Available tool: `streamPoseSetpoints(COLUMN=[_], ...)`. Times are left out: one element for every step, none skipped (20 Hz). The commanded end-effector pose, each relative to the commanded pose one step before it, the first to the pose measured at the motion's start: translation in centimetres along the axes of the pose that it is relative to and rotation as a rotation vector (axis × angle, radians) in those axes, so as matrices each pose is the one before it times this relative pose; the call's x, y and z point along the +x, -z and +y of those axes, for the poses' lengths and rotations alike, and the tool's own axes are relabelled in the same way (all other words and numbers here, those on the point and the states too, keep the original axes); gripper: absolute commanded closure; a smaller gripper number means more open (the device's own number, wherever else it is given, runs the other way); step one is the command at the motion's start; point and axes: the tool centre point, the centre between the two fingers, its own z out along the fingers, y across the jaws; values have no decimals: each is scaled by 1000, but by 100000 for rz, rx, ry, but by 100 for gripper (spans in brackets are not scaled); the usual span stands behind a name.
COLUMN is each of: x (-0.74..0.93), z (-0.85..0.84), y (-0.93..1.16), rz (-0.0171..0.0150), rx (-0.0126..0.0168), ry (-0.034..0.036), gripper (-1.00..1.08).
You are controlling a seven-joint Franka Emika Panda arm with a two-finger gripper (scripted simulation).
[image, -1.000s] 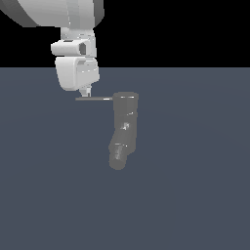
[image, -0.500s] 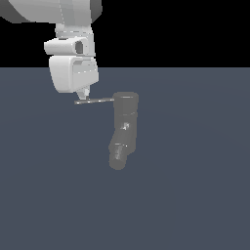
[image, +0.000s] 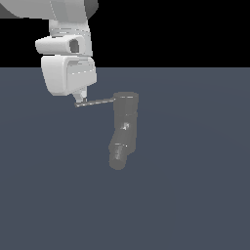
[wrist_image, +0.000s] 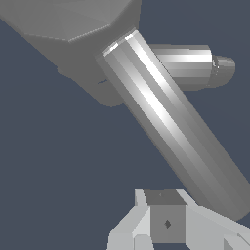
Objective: Turn on the faucet by rotating a designated handle.
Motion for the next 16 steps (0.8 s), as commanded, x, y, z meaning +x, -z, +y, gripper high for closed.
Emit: streamPoseSetpoints(x=[420, 168, 202, 202, 202, 168, 202, 202, 202, 169, 202, 202, 170, 203, 203, 203], z=[342, 215, 207, 207, 207, 215, 207, 207, 207, 215, 207, 207, 215, 208, 208, 208], y=[4, -8, 3, 3, 3, -7, 3, 3, 3, -6, 3, 3, -6, 3, 3, 3], rz=[70, 12, 0, 0, 0, 10, 0, 0, 0, 9, 0, 0, 7, 0, 0, 0], rx=[-60, -17, 0, 0, 0, -17, 0, 0, 0, -17, 0, 0, -17, 0, 0, 0], ry=[-148, 66, 0, 0, 0, 66, 0, 0, 0, 66, 0, 0, 67, 0, 0, 0], gripper=[108, 108, 108, 108, 108, 108, 108, 108, 108, 108, 108, 108, 108, 108, 108, 108])
